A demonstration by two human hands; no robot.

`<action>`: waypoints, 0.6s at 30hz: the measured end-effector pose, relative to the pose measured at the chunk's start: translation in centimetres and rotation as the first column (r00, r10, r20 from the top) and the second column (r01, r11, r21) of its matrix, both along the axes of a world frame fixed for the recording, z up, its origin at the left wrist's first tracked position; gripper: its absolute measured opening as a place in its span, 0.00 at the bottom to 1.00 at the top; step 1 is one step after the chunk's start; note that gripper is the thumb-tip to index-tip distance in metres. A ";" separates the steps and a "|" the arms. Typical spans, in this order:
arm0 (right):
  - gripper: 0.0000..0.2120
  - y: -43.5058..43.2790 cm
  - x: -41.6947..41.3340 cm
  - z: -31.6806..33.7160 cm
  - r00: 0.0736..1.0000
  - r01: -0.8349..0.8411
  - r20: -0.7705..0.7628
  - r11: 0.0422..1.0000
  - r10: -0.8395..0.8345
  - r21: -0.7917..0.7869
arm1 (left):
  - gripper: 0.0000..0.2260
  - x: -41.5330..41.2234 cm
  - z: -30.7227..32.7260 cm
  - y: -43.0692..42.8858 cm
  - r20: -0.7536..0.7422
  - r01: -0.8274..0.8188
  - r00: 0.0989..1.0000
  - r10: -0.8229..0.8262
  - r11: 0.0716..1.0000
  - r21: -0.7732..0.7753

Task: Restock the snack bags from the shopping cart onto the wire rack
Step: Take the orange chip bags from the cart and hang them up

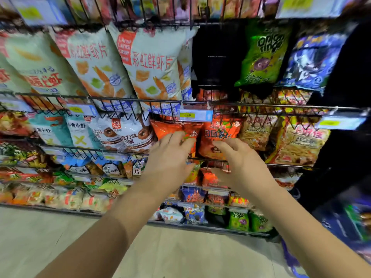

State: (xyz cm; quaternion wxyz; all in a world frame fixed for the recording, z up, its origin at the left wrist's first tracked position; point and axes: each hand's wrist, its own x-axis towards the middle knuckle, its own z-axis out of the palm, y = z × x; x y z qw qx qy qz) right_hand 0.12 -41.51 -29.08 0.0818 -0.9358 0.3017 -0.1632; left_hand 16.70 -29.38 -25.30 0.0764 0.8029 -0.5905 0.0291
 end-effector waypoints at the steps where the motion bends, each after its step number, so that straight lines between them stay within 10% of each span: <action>1: 0.35 0.5 -1.2 1.1 1.000 0.031 0.000 0.999 -0.031 -0.023 | 0.30 -1.0 0.9 0.1 0.007 0.018 1.000 -0.018 1.000 -0.008; 18: 0.37 11.6 -17.5 8.9 0.809 0.588 0.047 0.803 -0.586 -0.102 | 0.31 -13.2 6.5 -0.1 0.008 0.561 0.825 -0.565 0.818 -0.129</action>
